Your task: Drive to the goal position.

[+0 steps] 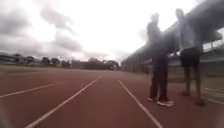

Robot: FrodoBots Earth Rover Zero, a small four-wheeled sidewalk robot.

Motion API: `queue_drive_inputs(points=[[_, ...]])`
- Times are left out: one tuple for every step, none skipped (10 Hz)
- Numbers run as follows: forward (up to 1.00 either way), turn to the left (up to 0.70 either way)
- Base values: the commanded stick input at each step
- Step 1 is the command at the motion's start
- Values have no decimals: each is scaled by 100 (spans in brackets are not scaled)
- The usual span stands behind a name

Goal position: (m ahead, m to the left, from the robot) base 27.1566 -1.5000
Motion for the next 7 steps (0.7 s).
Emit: queue_drive_inputs(points=[[85,0],[85,0],[85,0],[85,0],[85,0],[85,0],[85,0]])
